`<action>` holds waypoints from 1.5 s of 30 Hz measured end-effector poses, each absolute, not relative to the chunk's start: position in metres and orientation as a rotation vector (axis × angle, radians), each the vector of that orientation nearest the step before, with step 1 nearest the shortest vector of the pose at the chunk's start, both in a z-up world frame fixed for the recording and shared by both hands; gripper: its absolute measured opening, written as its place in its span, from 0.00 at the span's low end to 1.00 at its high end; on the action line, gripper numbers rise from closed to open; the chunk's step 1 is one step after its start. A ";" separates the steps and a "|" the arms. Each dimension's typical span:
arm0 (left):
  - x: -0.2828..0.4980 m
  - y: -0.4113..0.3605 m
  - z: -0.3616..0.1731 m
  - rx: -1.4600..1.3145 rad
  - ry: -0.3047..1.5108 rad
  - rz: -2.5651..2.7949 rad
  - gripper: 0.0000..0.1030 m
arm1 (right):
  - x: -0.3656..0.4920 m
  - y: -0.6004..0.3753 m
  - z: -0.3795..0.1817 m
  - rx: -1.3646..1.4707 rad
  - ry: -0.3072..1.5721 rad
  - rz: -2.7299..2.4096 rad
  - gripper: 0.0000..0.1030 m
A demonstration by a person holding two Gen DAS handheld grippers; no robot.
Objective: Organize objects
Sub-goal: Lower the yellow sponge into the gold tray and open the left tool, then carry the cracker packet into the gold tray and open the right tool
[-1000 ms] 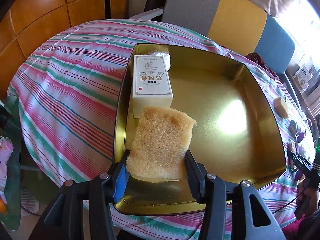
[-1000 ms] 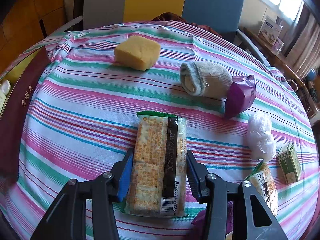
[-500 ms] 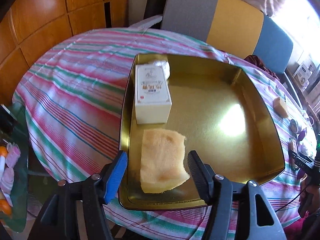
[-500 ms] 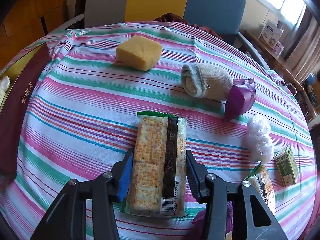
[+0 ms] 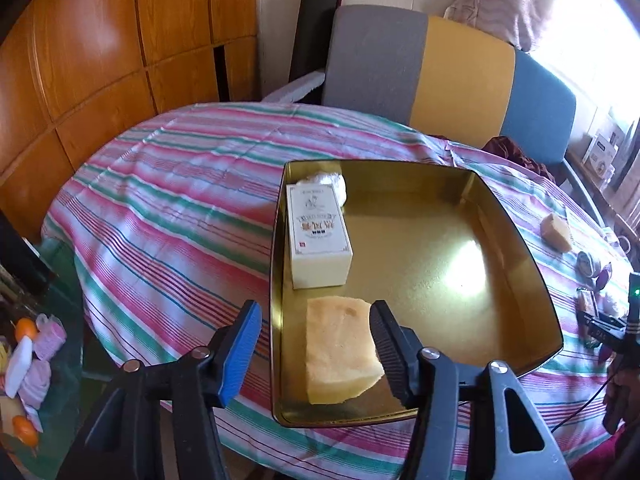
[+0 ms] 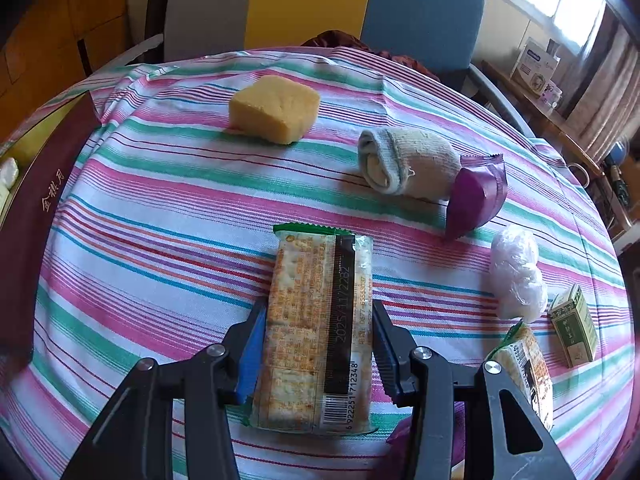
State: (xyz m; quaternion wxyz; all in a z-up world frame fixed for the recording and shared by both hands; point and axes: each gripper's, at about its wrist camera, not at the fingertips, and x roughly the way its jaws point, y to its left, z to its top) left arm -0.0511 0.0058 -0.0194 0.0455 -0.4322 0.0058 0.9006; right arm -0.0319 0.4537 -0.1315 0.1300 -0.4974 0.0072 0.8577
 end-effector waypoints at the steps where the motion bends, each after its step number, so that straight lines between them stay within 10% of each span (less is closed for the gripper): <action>1: -0.050 0.005 -0.019 -1.314 0.017 2.751 0.55 | -0.032 0.454 -0.131 -1.445 0.028 2.487 0.47; 21: -0.045 -0.013 -0.022 -1.290 -0.070 2.729 0.55 | -0.056 0.288 -0.019 -1.409 0.132 2.922 0.47; 34: -0.051 -0.065 -0.038 -1.357 -0.225 2.772 0.55 | -0.097 0.158 -0.082 -1.781 -0.021 2.833 0.47; 45: -0.051 -0.073 -0.048 -1.382 -0.257 2.754 0.55 | -0.088 0.127 -0.107 -1.971 0.256 2.905 0.54</action>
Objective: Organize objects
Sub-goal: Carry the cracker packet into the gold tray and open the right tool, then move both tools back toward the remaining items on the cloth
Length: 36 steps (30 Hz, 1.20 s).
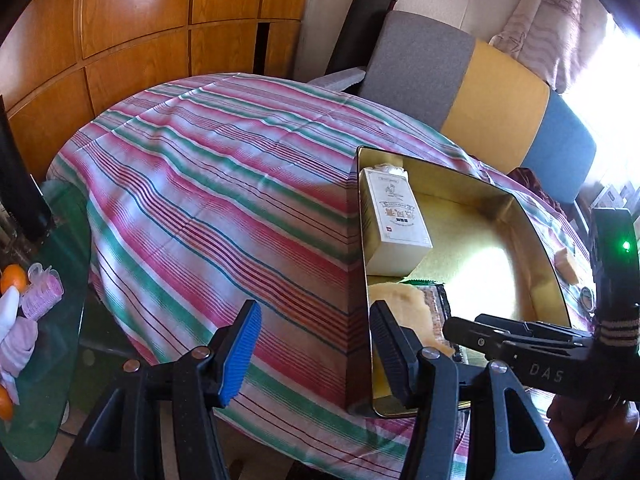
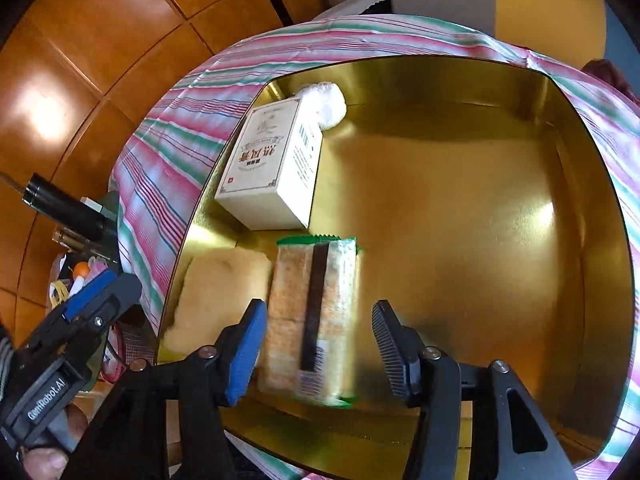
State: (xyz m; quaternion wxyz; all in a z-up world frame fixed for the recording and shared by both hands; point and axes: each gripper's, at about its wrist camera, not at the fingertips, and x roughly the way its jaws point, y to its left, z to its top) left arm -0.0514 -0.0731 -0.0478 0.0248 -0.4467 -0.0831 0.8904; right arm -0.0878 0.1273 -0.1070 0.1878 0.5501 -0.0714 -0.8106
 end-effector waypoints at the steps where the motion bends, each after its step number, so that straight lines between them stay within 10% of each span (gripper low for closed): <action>1: -0.051 -0.073 -0.048 -1.380 -0.257 2.753 0.55 | -0.086 0.130 -0.106 1.546 -0.218 -2.277 0.54; 21: -0.042 -0.035 -0.028 -1.305 -0.154 2.680 0.55 | -0.036 0.202 -0.054 1.299 -0.208 -2.582 0.68; 36: -0.034 0.091 -0.002 -1.153 0.118 2.415 0.55 | 0.033 0.447 -0.028 1.406 -0.506 -3.057 0.73</action>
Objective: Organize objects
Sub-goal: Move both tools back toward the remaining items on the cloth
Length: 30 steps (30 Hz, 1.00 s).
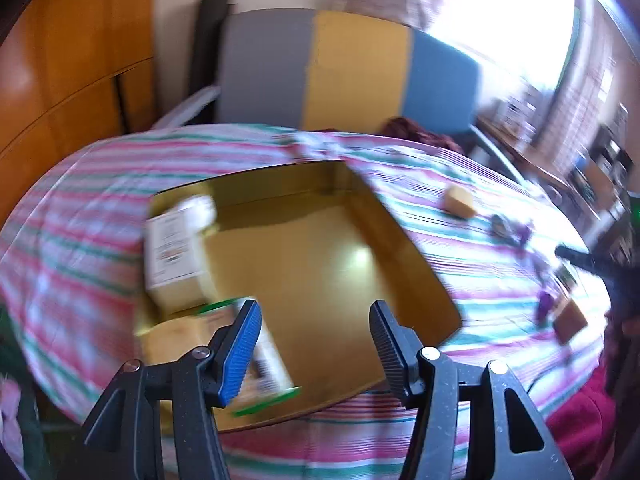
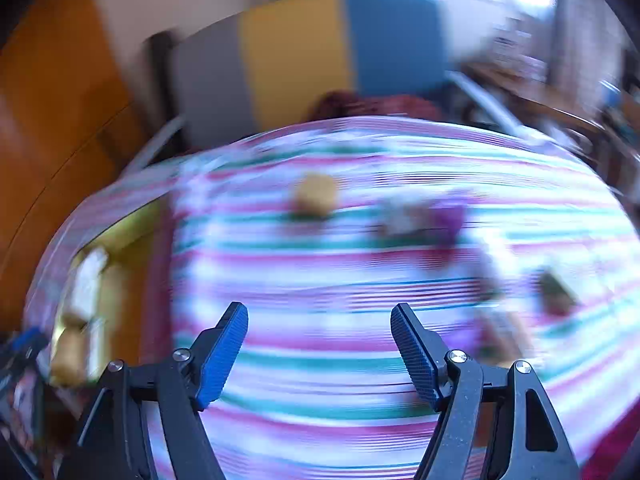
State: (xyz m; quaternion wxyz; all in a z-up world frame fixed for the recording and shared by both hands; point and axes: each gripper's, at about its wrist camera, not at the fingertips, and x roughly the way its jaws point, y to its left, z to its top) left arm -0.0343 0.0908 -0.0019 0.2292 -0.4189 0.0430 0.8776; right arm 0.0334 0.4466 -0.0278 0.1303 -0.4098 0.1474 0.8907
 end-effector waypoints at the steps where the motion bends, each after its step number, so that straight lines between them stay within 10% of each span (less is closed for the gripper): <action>1: -0.032 0.102 -0.001 -1.140 0.137 2.390 0.55 | 0.040 0.465 -0.025 -1.154 0.447 2.549 0.73; 30: 0.030 0.411 -0.054 -1.089 0.370 1.648 0.52 | 0.137 0.617 -0.050 -0.735 1.060 2.172 0.78</action>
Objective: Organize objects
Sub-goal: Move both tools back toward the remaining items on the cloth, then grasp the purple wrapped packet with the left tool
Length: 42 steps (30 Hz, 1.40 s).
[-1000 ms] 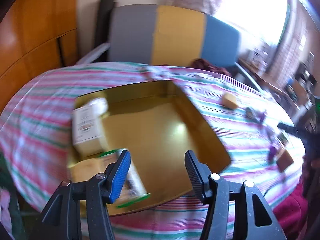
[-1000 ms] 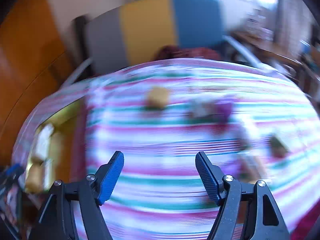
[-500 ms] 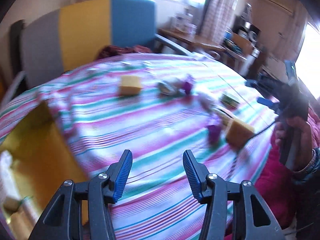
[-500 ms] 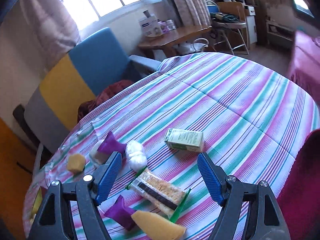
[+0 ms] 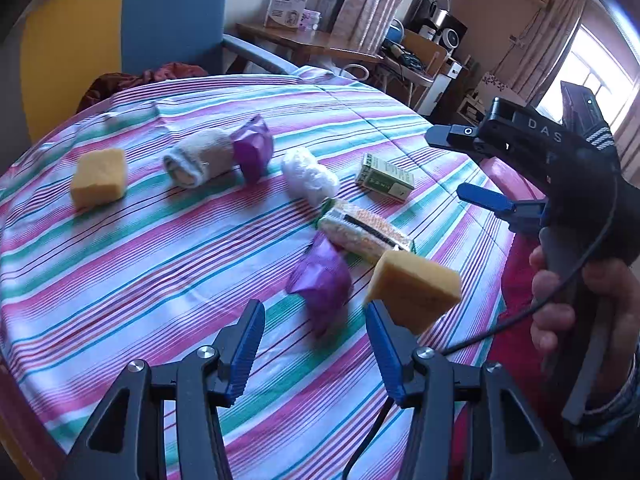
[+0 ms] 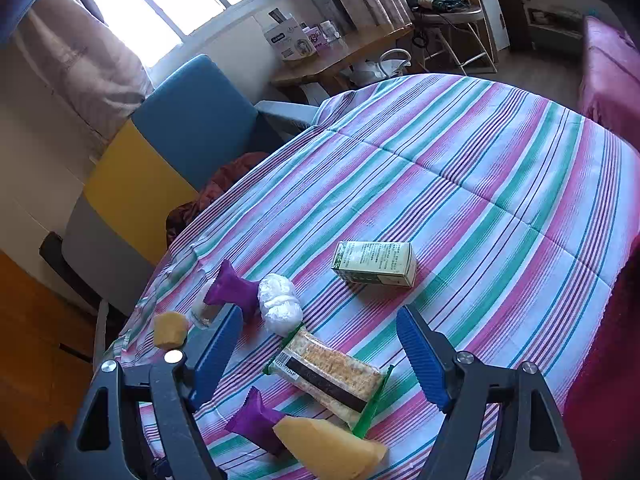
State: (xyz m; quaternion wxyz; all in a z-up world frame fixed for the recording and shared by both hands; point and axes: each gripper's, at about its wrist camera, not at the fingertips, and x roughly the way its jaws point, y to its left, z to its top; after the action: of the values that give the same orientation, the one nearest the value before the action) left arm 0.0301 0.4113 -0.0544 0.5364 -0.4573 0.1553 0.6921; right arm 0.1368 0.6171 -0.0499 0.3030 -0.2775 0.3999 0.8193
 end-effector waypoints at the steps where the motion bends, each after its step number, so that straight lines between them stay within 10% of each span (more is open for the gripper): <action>1: 0.031 0.416 -0.056 -1.088 0.374 1.644 0.52 | 0.137 0.617 -0.051 -0.739 1.064 2.172 0.78; 15: 0.008 0.464 -0.098 -1.231 0.305 1.624 0.52 | 0.136 0.624 -0.056 -0.742 1.122 2.156 0.78; 26: 0.006 0.412 -0.103 -1.169 0.337 1.730 0.33 | 0.129 0.624 -0.062 -0.784 1.100 2.151 0.78; 42: -0.002 0.339 -0.106 -1.143 0.291 1.824 0.32 | 0.068 0.558 -0.053 -1.044 0.668 2.410 0.71</action>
State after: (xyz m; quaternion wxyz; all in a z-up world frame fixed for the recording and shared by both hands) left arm -0.0022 0.3388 -0.1059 0.4659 -0.4655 0.1184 0.7431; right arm 0.0676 0.5576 -0.0532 0.2143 -0.3762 0.2407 0.8686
